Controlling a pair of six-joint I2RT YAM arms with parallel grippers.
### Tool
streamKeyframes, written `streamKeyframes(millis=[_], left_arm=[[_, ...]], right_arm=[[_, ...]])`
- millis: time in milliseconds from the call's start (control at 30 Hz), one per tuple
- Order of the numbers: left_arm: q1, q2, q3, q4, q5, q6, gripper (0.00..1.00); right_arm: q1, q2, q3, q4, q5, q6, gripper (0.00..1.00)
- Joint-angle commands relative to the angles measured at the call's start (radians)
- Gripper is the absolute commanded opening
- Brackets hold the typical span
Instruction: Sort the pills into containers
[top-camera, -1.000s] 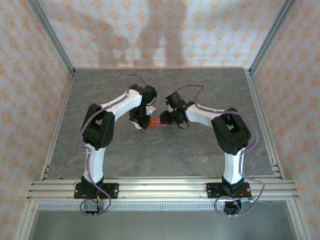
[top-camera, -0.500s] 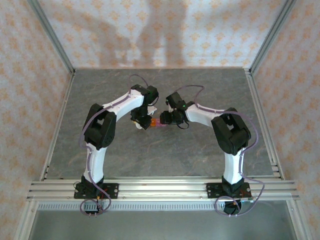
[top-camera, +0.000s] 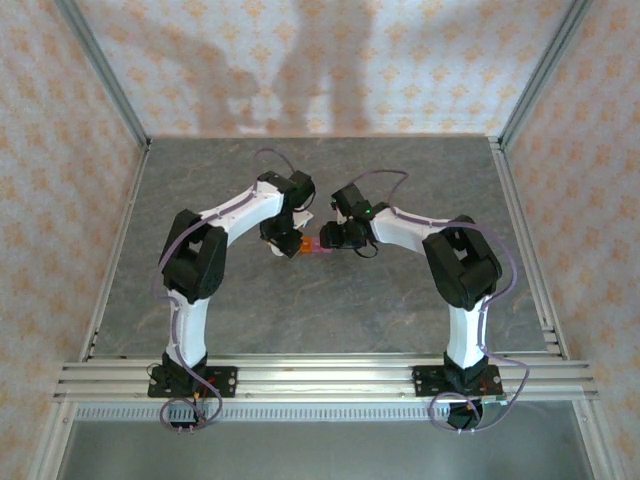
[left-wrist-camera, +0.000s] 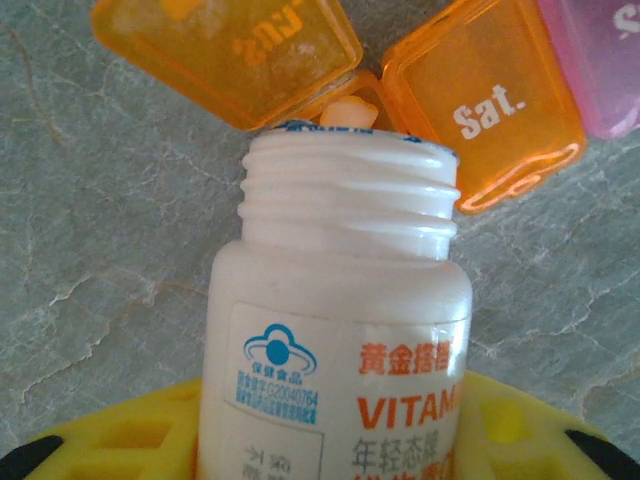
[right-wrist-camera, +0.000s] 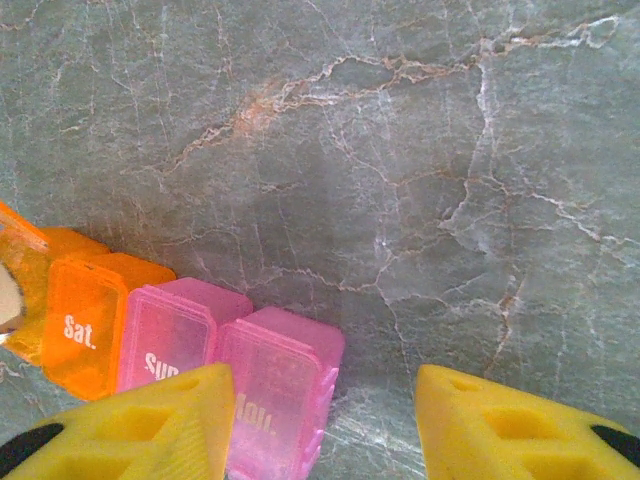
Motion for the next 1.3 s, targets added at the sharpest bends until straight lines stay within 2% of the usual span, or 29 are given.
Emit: streamKeyframes(millis=[0, 300, 667, 1067, 1267], left_arm=[[0.003, -0.08, -0.041, 0.063, -0.024, -0.01, 0.0], [0.016, -0.232, -0.187, 0.211, 0.025, -0.017, 0.0], [0.03, -0.474, -0.412, 0.524, 0.043, -0.053, 0.0], [0.075, -0.756, -0.713, 1.031, 0.055, -0.103, 0.0], [0.114, -0.841, -0.862, 1.305, -0.003, -0.163, 0.0]], right_arm=[[0.001, 0.012, 0.025, -0.048, 0.009, 0.012, 0.51], [0.002, 0.0, 0.038, -0.061, 0.004, 0.017, 0.51], [0.0, -0.033, 0.09, -0.1, 0.013, 0.02, 0.51], [-0.013, -0.116, 0.13, -0.163, 0.026, 0.034, 0.52], [-0.023, -0.136, 0.153, -0.181, 0.025, 0.047, 0.52]])
